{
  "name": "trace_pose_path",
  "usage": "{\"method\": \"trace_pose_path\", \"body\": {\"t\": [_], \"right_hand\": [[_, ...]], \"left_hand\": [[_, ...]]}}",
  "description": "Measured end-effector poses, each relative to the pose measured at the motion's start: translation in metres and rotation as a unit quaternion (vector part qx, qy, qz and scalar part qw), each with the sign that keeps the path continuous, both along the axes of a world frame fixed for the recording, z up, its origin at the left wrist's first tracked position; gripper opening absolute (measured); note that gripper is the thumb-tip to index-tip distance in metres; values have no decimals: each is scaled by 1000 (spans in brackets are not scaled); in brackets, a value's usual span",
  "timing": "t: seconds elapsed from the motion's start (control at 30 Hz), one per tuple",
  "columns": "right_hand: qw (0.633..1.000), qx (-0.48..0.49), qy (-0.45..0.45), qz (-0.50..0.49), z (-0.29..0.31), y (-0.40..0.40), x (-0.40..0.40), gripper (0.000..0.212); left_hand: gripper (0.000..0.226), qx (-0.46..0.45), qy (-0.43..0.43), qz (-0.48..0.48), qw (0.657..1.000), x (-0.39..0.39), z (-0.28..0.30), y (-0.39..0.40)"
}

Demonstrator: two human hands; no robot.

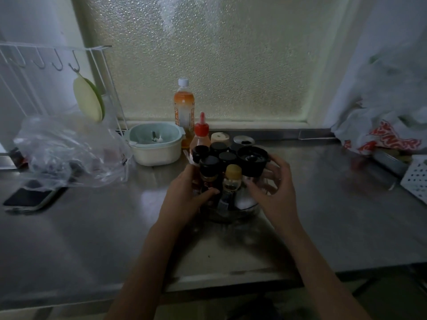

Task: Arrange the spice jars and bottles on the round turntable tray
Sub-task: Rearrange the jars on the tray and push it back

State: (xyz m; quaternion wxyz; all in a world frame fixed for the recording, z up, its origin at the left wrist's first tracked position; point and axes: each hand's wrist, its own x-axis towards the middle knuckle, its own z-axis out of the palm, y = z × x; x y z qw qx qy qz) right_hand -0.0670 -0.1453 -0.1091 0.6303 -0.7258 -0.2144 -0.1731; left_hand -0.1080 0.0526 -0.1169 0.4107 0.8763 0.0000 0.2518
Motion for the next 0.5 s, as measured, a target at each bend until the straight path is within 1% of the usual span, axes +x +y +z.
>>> {"method": "trace_pose_path", "body": {"t": [0.1, 0.17, 0.23, 0.37, 0.4, 0.5], "right_hand": [[999, -40, 3, 8, -3, 2, -1, 70], [999, -54, 1, 4, -2, 4, -4, 70], [999, -41, -7, -23, -2, 6, -6, 68], [995, 6, -18, -95, -8, 7, -4, 68], [995, 2, -17, -97, -8, 7, -3, 69], [997, -40, -16, -62, -8, 9, 1, 68]], "left_hand": [[42, 5, -5, 18, 1000, 1, -4, -2], [41, 23, -8, 30, 999, 1, -6, -2], [41, 53, -20, 38, 998, -1, -6, -2], [45, 93, -49, 24, 994, -9, -4, -6], [47, 95, -52, 16, 994, -10, -4, -7], [52, 74, -52, 0, 996, -10, -6, -7]]}}
